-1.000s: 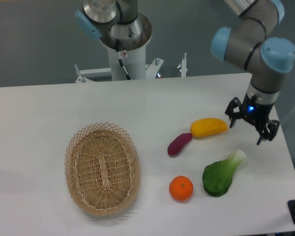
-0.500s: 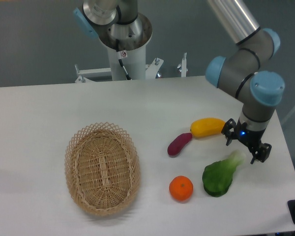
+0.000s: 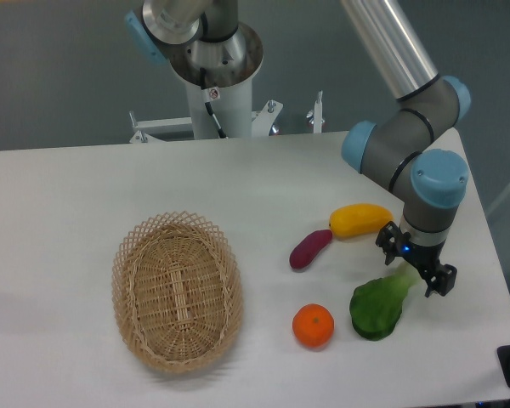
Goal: Pick up the green vegetable from the table
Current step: 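Lower the gripper around the bok choy stem and close it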
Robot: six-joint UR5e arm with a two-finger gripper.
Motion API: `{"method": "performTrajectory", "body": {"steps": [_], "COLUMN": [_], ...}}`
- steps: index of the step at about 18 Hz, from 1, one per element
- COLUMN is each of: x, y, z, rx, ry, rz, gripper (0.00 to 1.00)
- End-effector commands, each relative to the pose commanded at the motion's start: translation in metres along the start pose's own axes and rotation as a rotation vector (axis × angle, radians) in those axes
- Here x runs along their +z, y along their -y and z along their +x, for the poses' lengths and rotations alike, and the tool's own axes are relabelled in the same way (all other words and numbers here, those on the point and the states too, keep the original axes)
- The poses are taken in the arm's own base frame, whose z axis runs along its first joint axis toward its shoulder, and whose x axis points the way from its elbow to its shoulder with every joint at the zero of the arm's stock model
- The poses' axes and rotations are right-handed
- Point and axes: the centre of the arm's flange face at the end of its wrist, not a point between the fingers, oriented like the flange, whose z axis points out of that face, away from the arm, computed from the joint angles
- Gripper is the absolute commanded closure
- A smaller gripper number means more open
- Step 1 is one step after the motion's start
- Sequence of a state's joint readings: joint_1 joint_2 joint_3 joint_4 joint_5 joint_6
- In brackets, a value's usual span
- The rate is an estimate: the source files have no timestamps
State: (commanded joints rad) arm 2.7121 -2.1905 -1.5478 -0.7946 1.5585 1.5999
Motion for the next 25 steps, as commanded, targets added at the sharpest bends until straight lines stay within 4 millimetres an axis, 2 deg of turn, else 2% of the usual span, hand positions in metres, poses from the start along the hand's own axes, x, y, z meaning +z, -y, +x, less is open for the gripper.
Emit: {"method": "performTrajectory", "body": {"steps": [9,13,15,18,20,23,25], "x": [0.020,0.020,0.018,0.016,0.016,0.013,0.014], "y": [0.003,0.003,0.003,0.004,0.004,0.003,0.003], "z": [0.014,0.014,0.012,0.010,0.009,0.006,0.007], "rx": [-0.003,-0.004,-0.004,-0.003,-0.003,-0.004,-0.006], "ry": [0.015,0.018,0.028,0.041,0.043,0.049,0.048], "rz": [-0.001,-0.001,-0.001,-0.001,-0.001,0.000,-0.002], "gripper": [0.00,0.01,0.22,0.41,0.47,0.49,0.56]}}
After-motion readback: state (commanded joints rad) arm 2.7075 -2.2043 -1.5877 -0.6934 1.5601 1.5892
